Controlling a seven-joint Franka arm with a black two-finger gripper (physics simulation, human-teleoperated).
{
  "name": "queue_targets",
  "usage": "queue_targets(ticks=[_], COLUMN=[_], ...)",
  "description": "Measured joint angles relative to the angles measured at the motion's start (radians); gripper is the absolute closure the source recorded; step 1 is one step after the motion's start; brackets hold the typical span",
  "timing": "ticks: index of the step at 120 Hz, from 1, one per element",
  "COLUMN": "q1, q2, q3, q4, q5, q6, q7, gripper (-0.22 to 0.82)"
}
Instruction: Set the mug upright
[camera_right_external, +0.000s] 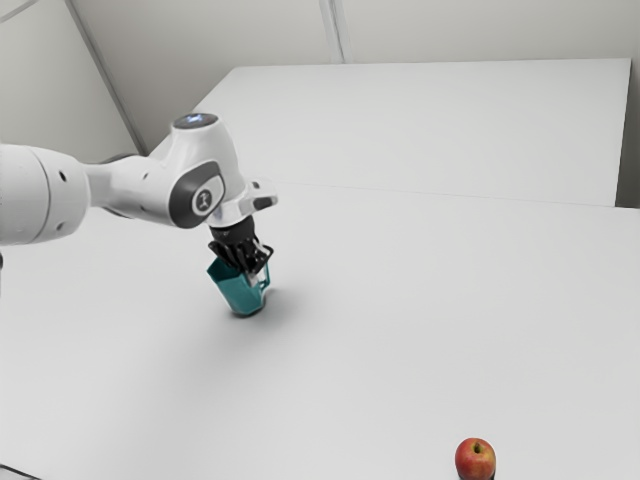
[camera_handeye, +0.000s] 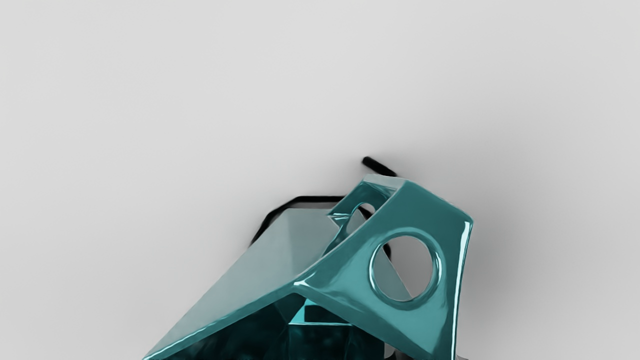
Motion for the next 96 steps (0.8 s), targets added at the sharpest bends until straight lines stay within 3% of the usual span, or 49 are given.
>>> queue_targets(ticks=[12, 33, 50, 76, 96], q1=[0.0, 0.0, -0.004, -0.021, -0.039], q2=[0.011, -0.003, -0.052, -0.14, -0.154], q3=[0.0, -0.005, -0.005, -0.005, -0.005], q4=[0.0, 0.004, 0.004, 0.018, 0.132], q5=[0.0, 0.006, 0.008, 0.0, 0.002], q6=[0.006, 0.007, -0.001, -0.01, -0.091], q7=[-0.003, -0.004, -0.004, -0.001, 0.001], gripper=[0.78, 0.4, 0.2, 0.07, 0.03])
